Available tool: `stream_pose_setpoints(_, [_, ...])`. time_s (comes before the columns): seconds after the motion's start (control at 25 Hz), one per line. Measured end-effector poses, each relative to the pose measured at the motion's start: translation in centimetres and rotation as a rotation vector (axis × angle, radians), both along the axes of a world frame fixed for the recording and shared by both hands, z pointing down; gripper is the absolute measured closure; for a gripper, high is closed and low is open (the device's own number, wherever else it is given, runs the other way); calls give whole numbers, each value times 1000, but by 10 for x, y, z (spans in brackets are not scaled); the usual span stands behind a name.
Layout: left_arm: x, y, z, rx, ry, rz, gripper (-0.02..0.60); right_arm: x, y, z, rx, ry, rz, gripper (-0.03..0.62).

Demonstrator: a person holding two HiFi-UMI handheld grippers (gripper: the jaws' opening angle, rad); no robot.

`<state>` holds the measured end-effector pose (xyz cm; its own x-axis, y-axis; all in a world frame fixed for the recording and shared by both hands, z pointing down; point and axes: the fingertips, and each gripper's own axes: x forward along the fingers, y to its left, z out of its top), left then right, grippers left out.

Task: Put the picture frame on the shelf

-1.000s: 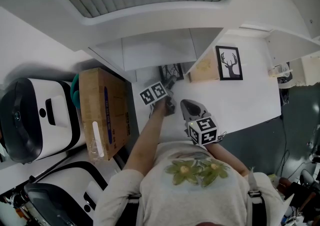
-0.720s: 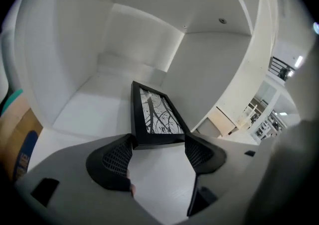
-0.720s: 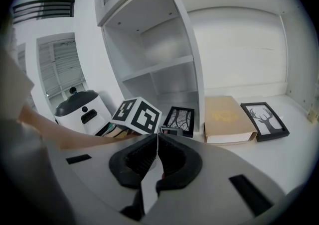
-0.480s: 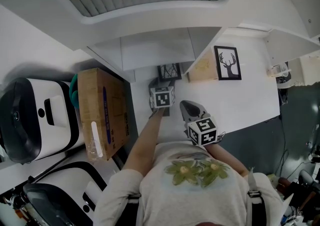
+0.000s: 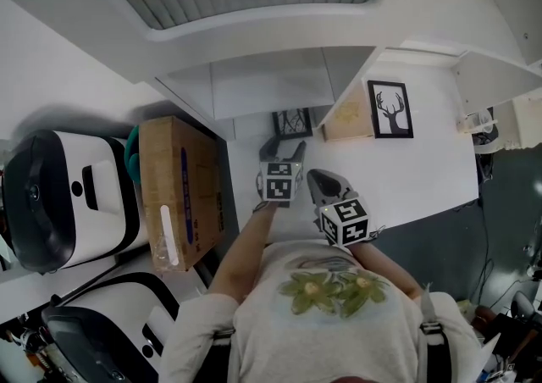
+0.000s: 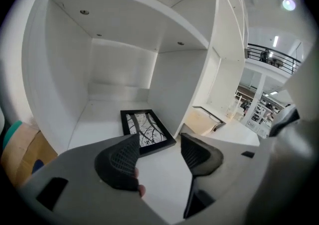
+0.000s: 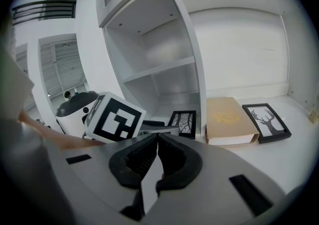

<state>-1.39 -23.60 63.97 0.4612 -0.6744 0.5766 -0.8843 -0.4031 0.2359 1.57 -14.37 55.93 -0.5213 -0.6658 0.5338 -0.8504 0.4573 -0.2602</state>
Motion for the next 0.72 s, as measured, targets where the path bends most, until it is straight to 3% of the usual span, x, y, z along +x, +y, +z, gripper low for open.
stream_pose_setpoints(0.04, [1,4,-7,12,14,0,349,0,0,-1,3,-2,1,562])
stream_pose_setpoints(0.08, [1,7,-14,24,29,-2,499,0,0,-2,6,-4,2,562])
stream_pose_setpoints(0.12, [2,11,-20,35,44,0,535,0,0,-3,9,-6,3,562])
stream_pose_setpoints(0.4, [14,49,-50,58,115,100,552,1,5,-13,46,-23,-11,563])
stream_pose_setpoints(0.72, [13,87,-61,67,90,153,552,0,16,-25,91,-5,-32,563])
